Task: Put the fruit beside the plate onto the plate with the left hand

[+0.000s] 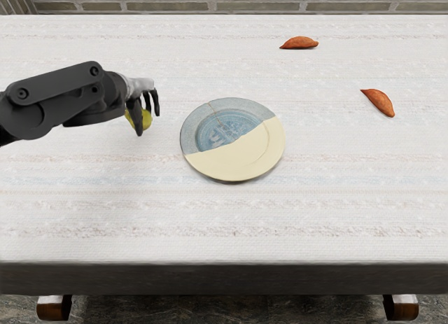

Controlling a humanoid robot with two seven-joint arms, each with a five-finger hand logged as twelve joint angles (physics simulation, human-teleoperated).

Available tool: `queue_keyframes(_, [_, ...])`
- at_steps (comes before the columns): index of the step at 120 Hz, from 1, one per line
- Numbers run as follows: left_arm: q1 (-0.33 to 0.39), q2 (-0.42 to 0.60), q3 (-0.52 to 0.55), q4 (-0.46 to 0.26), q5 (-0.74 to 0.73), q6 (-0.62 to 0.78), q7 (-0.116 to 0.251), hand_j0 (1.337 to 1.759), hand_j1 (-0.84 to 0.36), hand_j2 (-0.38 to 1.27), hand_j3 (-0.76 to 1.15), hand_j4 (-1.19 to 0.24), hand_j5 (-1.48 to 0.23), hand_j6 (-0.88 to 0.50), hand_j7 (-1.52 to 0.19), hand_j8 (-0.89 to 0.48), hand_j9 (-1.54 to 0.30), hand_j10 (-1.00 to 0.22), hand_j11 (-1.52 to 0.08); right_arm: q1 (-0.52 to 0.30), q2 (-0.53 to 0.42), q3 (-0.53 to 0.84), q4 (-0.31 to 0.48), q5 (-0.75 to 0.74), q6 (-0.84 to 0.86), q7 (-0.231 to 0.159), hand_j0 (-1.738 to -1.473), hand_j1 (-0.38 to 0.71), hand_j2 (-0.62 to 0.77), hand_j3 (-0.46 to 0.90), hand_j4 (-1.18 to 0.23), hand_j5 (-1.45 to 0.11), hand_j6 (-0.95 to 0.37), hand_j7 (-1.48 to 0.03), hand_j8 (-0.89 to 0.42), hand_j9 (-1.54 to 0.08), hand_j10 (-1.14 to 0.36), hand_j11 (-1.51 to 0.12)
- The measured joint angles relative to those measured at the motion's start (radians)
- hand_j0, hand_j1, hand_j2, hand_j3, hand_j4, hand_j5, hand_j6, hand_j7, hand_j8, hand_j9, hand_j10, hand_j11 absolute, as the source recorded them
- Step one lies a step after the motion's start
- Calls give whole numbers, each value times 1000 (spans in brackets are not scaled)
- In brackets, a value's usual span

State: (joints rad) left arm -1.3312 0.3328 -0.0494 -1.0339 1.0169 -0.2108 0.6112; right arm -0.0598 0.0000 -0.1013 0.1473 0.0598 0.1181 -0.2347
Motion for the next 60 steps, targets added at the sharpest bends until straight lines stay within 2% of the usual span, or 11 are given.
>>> queue_keyframes(23, [-6,-48,-36,-2,-47,-39,0,1657,-339,571,0,-688,-932,-559,-924,-483,-917,-677,-913,0,0,0,0,0,0,0,-1658,-349,0,0,0,0,0,0,0,0,0,0])
queue_keyframes(24, [-6,-50,-38,-2,-47,-40,0,1657,-337,521,0,-689,-933,-558,-925,-485,-918,-680,-914,0,0,0,0,0,0,0,-1658,-349,0,0,0,0,0,0,0,0,0,0])
queue_keyframes(60, [-19,-143,-92,6,-56,-50,0,1657,-344,572,0,-703,-968,-556,-945,-490,-944,-684,-941,-1,0,-1,0,0,0,0,-1658,-349,0,0,0,0,0,0,0,0,0,0])
